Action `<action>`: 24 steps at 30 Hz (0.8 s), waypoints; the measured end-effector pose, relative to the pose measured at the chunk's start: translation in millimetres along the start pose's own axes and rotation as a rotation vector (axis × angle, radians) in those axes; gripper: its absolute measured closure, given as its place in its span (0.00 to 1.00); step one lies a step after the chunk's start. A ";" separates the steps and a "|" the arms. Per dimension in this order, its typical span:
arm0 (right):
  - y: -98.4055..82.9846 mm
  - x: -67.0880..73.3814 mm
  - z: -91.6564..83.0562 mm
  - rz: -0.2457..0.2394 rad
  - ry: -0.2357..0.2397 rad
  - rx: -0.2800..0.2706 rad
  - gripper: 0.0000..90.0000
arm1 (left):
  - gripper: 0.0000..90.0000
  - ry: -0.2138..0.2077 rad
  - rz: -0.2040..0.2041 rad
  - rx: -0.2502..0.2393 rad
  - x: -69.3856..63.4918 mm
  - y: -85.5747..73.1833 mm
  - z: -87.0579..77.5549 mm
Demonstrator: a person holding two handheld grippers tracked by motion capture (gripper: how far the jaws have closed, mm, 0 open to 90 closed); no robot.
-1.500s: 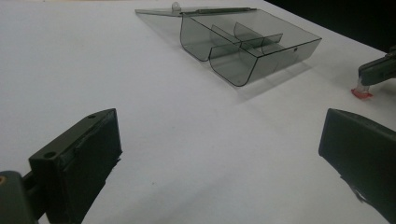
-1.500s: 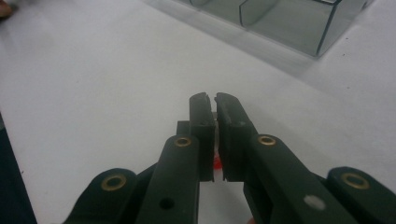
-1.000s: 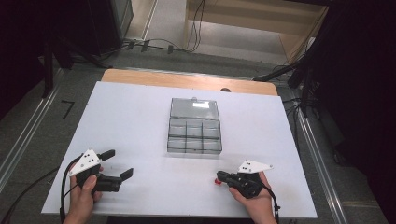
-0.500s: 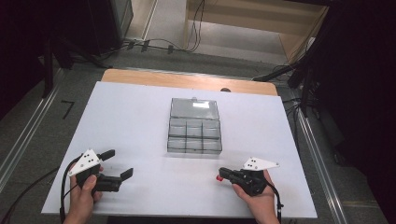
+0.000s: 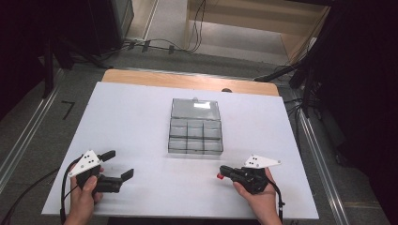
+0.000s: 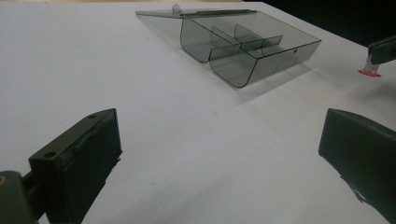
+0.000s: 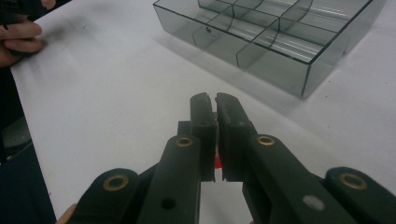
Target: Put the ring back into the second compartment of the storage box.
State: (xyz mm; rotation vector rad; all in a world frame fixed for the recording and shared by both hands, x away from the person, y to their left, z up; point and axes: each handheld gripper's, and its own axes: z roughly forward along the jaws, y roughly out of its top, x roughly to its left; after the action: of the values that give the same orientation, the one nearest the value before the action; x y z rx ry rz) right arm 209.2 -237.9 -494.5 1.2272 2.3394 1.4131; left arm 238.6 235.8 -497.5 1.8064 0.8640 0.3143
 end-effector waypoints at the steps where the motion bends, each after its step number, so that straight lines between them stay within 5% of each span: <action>1: 0.5 0.2 0.3 0.000 0.002 0.000 0.93 | 0.00 -0.001 -0.002 -0.003 0.2 -0.1 0.2; 24: 23.0 -1.5 -2.0 -0.014 0.008 -0.025 0.93 | 0.00 -0.001 -0.002 -0.001 0.0 -0.2 0.4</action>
State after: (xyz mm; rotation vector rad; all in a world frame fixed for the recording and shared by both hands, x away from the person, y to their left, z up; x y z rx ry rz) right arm 222.3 -235.2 -475.6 1.1989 2.3234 1.4409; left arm 238.7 235.5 -497.8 1.8043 0.8649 0.3122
